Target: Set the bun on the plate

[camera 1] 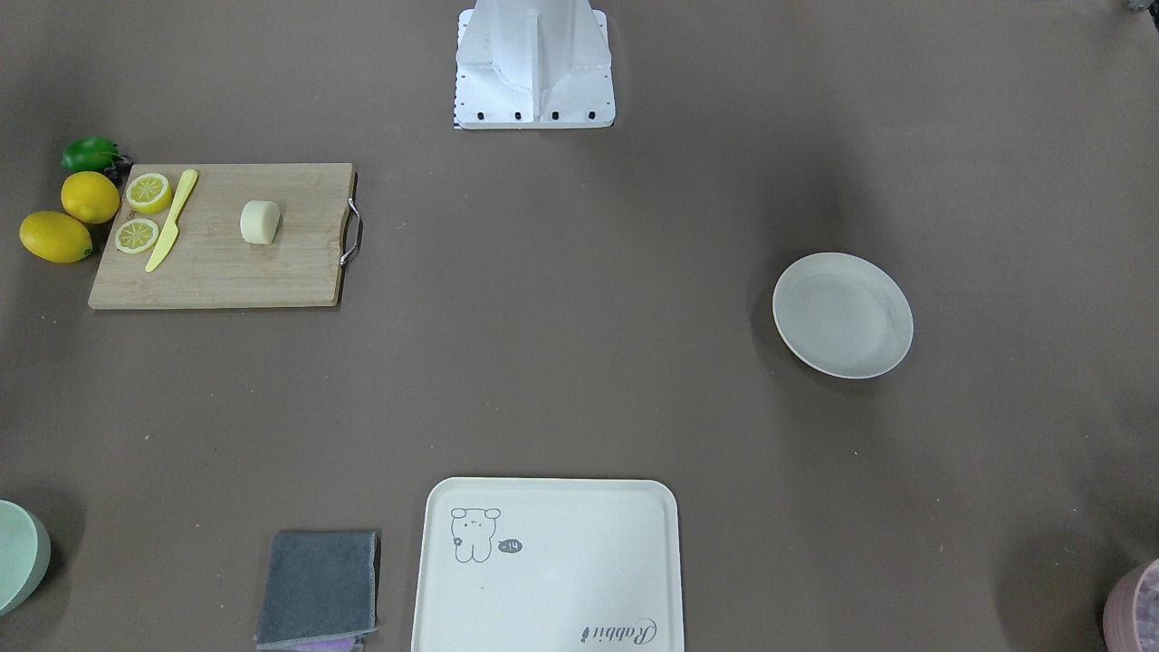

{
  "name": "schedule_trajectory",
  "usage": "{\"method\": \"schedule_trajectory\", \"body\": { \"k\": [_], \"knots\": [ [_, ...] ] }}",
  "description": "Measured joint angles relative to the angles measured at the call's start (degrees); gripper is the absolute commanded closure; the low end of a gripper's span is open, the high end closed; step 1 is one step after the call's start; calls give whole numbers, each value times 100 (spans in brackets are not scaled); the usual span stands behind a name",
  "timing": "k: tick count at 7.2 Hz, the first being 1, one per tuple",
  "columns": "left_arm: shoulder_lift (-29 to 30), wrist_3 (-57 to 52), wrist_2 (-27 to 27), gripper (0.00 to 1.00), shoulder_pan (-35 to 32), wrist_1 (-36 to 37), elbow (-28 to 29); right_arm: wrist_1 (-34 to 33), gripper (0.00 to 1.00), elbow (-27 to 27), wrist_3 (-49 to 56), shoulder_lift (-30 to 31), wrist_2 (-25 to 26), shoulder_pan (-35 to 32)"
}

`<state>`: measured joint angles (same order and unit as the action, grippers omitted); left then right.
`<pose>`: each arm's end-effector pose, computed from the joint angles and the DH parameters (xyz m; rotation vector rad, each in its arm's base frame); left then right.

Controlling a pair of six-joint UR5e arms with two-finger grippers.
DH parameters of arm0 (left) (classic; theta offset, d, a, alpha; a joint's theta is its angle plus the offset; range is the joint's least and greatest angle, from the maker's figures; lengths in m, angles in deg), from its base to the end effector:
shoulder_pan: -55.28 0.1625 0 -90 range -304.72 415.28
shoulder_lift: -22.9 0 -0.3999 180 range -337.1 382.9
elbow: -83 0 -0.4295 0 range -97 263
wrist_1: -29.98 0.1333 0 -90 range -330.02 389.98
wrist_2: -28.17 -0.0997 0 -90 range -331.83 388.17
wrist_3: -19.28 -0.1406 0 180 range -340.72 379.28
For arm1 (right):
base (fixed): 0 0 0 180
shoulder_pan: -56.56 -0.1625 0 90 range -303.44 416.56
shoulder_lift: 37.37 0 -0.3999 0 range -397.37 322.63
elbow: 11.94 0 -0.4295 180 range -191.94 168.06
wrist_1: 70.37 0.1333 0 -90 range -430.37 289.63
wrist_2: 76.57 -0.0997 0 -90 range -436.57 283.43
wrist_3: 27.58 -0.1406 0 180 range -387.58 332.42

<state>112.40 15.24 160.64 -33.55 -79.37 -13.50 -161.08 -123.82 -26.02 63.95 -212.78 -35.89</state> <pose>-0.0270 -0.5588 0.5685 0.4407 0.7192 0.2494 0.0514 -0.4568 0.5547 0.1905 -0.7982 -0.0547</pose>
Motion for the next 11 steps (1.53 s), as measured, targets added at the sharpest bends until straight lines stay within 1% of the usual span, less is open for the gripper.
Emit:
{"method": "schedule_trajectory", "body": {
  "k": [2, 4, 5, 7, 8, 9, 11],
  "knots": [
    [47, 256, 90, 2, 263, -65, 4, 530, 0, 26, -47, 143, -39, 38],
    [114, 1097, 111, 2, 915, -305, 67, 657, 0, 26, -342, 143, -34, 302],
    [185, 1524, 116, 2, 1206, -381, 110, 800, 0, 23, -813, 122, -11, 553],
    [281, 2195, 127, 2, 1612, -527, 190, 1479, 0, 19, -2139, 110, 88, 1218],
    [293, 2433, 129, 2, 1802, -824, 335, 1794, 0, 18, -2634, 108, 148, 1523],
    [334, 2779, 127, 2, 2029, -1314, 603, 2041, 0, 14, -3015, 102, 220, 1789],
    [534, 3574, 118, 2, 2541, -2189, 1181, 2251, 0, -18, -3746, 7, 491, 2292]
  ]
}}
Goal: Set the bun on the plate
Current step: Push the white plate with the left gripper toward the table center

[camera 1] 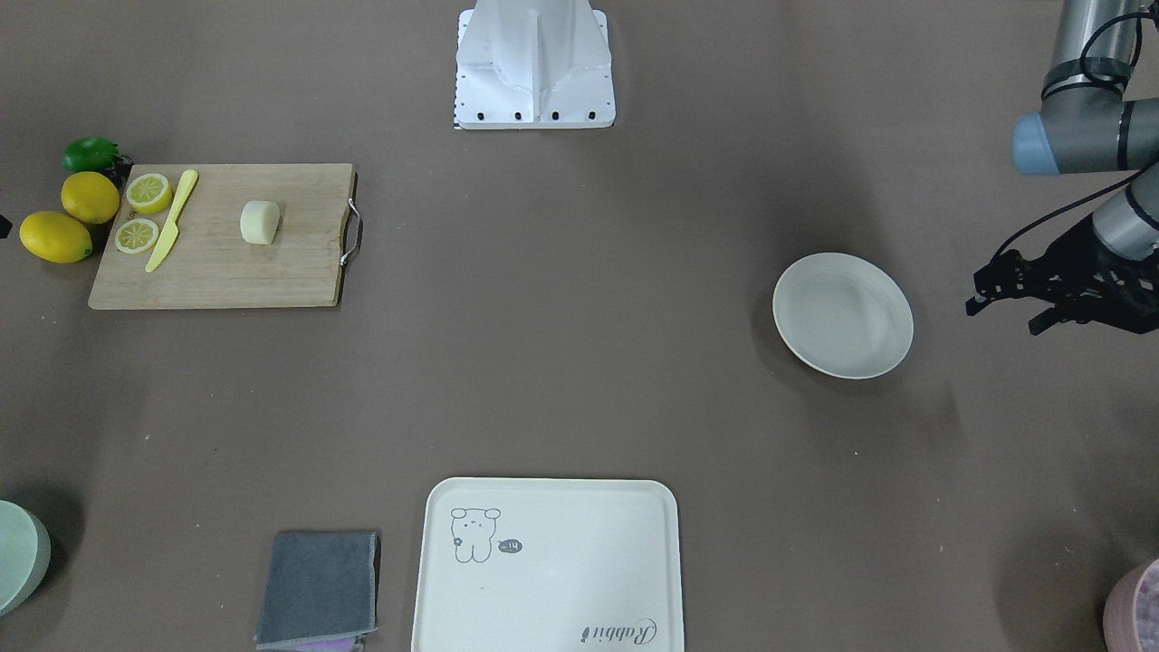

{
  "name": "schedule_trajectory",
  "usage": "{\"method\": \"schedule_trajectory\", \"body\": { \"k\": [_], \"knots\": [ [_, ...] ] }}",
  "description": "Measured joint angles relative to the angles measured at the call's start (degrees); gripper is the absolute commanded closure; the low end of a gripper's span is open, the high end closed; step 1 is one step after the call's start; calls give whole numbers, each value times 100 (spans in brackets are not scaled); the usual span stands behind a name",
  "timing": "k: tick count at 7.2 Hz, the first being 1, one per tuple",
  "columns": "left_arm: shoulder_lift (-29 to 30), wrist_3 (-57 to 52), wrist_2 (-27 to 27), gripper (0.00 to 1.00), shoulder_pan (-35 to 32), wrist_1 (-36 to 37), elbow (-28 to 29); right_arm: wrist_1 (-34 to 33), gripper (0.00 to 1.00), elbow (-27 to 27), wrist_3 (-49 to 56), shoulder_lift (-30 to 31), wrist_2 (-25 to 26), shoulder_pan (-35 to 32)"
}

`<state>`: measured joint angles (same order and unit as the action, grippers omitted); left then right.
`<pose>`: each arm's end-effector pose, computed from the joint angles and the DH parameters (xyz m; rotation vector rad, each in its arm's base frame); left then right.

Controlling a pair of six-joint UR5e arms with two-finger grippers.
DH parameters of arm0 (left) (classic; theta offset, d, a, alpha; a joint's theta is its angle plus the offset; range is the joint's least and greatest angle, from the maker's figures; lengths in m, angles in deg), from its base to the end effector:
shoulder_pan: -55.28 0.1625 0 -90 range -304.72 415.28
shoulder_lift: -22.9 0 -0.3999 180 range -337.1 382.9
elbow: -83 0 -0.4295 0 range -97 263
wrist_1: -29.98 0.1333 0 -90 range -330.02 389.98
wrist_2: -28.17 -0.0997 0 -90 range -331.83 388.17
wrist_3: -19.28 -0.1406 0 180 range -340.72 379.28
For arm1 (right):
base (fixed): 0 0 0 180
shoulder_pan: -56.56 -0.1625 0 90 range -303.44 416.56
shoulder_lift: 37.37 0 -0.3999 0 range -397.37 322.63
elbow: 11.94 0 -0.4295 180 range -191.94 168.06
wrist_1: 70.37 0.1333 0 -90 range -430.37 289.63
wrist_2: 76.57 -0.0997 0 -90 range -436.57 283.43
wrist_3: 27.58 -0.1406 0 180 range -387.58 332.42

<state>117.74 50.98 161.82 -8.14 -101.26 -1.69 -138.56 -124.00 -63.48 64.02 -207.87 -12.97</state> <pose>0.2384 -0.5574 0.5764 0.2354 0.9642 0.1889 -0.1313 -0.4675 0.5106 0.1462 -0.8723 0.0473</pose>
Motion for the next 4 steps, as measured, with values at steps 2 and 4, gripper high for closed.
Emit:
{"method": "schedule_trajectory", "body": {
  "k": [2, 4],
  "knots": [
    [90, 828, -19, 3, 478, -627, 241, 52, 0, -47, -513, -154, 391, 447],
    [101, 1206, -47, 35, 757, -983, 363, 73, 0, -116, -733, -200, 532, 666]
  ]
}}
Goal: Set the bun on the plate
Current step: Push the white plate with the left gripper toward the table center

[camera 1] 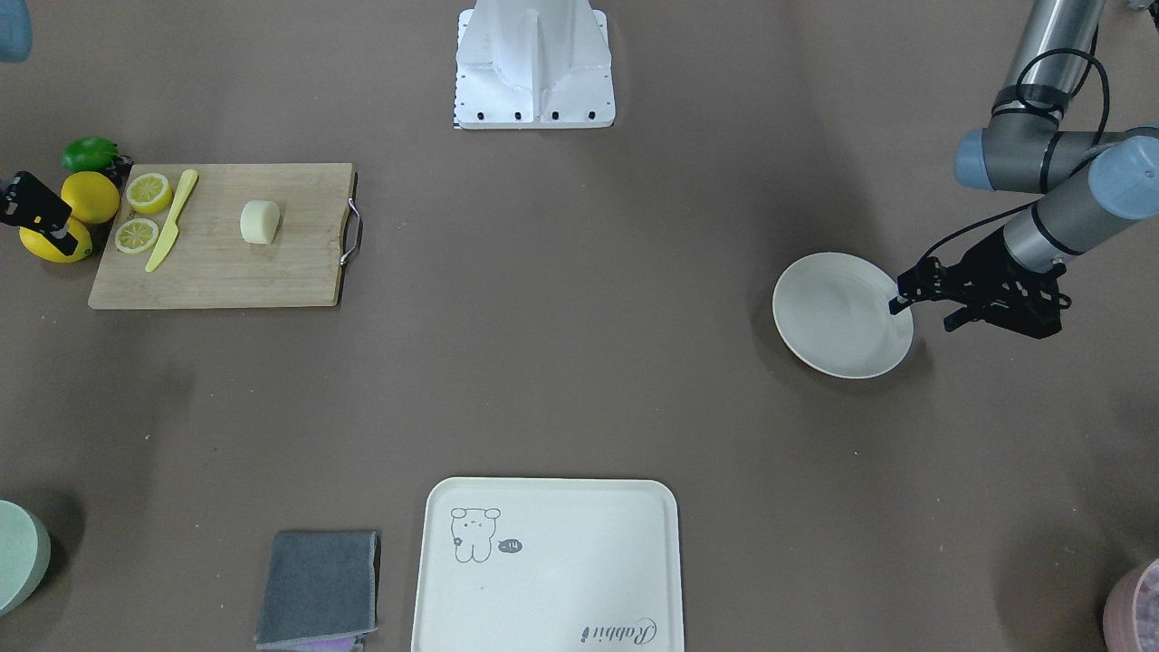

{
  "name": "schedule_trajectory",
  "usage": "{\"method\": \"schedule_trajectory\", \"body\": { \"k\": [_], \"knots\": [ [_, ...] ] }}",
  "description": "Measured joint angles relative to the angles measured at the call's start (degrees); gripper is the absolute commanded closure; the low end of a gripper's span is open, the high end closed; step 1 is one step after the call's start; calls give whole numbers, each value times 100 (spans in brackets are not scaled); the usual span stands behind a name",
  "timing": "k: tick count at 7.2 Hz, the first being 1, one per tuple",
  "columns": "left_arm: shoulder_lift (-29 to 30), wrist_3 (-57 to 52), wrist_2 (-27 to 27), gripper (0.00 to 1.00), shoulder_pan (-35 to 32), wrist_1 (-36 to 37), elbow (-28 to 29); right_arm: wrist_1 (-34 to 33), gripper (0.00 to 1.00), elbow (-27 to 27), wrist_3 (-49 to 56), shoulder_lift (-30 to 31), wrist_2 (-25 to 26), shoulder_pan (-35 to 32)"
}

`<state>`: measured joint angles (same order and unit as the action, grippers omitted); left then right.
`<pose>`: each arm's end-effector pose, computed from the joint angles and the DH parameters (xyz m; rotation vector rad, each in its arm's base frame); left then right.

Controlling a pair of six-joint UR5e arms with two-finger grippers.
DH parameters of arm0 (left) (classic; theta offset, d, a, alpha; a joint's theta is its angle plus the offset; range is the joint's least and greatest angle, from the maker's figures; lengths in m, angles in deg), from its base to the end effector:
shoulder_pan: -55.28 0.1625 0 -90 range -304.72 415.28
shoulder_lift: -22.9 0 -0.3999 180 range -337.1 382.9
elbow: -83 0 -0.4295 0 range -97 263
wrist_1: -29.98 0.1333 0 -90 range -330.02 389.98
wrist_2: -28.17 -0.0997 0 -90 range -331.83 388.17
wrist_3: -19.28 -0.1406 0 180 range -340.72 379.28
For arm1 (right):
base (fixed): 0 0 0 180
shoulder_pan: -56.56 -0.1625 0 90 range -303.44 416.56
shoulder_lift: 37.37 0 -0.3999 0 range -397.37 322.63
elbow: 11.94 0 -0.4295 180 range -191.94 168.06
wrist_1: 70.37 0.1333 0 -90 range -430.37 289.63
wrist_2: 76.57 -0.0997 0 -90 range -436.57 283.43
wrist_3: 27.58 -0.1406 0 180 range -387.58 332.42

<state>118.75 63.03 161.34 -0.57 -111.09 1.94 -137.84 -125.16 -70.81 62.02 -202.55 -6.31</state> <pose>0.3132 -0.5278 0.5780 0.1737 1.0478 0.1637 -0.1827 -0.4677 0.4869 0.1516 -0.8477 0.0642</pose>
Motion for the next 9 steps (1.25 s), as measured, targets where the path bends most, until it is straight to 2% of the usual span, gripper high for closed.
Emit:
{"method": "schedule_trajectory", "body": {
  "k": [1, 2, 3, 4, 6, 9],
  "knots": [
    [-2, 44, -2, 56, 48, -132, 67, 3, 0, -27, -30, -4, 14, 32],
    [-3, 57, 1, 70, 66, -192, 118, 5, 0, -37, -38, -7, 16, 42],
    [-4, 64, 11, 90, 70, -216, 153, 5, 0, -39, -38, -7, 14, 44],
    [-3, 76, 24, 100, 72, -224, 159, 5, 0, -42, -37, -8, 12, 47],
    [120, 554, 92, 100, 74, -319, 103, 5, 0, -45, -36, -8, 17, 47],
    [646, 1551, 257, 100, 74, -453, 73, 5, 0, -51, -36, -16, 12, 47]
  ]
}}
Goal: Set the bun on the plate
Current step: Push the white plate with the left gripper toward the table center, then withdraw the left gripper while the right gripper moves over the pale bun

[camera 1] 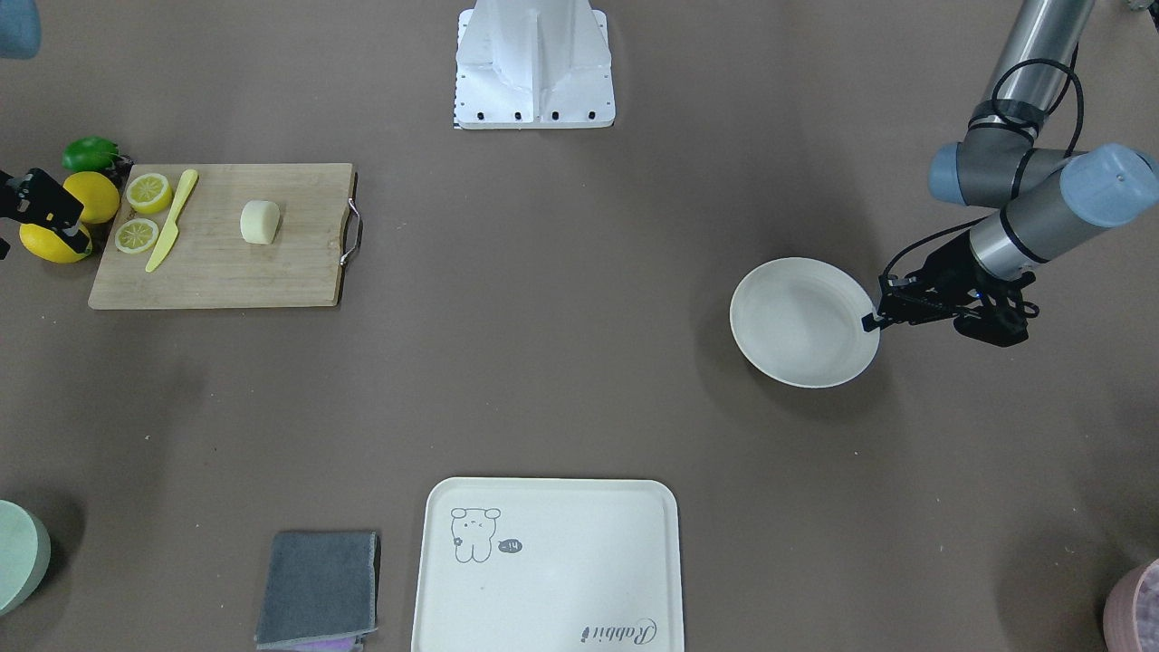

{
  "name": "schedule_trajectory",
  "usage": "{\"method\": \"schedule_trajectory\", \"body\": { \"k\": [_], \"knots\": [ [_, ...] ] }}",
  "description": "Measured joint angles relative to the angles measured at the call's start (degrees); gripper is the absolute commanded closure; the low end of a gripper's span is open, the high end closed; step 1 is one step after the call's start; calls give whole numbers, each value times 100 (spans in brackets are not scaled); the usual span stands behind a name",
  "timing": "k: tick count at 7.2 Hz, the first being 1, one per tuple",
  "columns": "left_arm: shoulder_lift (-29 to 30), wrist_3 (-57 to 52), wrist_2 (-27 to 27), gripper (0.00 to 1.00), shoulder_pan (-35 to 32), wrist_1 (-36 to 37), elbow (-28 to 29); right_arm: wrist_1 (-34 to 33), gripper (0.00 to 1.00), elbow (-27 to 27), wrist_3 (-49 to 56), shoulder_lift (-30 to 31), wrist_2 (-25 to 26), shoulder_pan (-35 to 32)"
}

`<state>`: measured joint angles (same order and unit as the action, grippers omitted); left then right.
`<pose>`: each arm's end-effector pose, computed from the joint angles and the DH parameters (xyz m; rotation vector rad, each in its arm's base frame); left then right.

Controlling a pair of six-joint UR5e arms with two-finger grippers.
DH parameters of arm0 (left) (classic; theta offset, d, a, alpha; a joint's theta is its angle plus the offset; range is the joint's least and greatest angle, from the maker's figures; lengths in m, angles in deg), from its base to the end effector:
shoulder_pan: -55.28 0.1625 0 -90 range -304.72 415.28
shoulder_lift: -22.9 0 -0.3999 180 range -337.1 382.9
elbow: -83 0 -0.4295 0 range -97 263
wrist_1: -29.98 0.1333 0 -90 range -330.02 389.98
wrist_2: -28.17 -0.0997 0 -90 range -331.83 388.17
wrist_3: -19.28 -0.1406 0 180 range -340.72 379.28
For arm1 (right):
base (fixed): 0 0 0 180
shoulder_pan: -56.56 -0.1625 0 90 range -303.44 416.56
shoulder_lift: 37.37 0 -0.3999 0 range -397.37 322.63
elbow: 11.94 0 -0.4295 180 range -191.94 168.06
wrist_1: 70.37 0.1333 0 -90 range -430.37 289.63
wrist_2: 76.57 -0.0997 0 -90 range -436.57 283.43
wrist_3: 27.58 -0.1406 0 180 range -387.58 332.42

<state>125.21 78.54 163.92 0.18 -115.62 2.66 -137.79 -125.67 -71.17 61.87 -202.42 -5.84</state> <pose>0.3453 -0.5519 0.5002 0.1205 1.1888 0.0321 -0.1864 -0.4666 0.4806 0.1571 -0.8533 0.0590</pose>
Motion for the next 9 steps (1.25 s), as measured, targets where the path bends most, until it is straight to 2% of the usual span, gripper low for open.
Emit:
{"method": "schedule_trajectory", "body": {
  "k": [2, 3, 7, 8, 9],
  "knots": [
    [553, 1064, -84, 100, 274, -9, -110, 0, 0, 0, -6, -7, -1, 0],
    [809, 1499, -319, 100, 620, 8, -205, 0, 0, 0, -7, -9, -1, 0],
    [1521, 2073, -1703, 100, 1971, 502, -263, 0, 0, 0, -17, -24, -9, 0],
    [1645, 2078, -1866, 85, 2149, 592, -263, 0, 0, 0, -20, -32, -15, 0],
    [1728, 2078, -1924, 2, 2239, 623, -269, -2, 0, 0, -26, -34, -20, 0]
  ]
}}
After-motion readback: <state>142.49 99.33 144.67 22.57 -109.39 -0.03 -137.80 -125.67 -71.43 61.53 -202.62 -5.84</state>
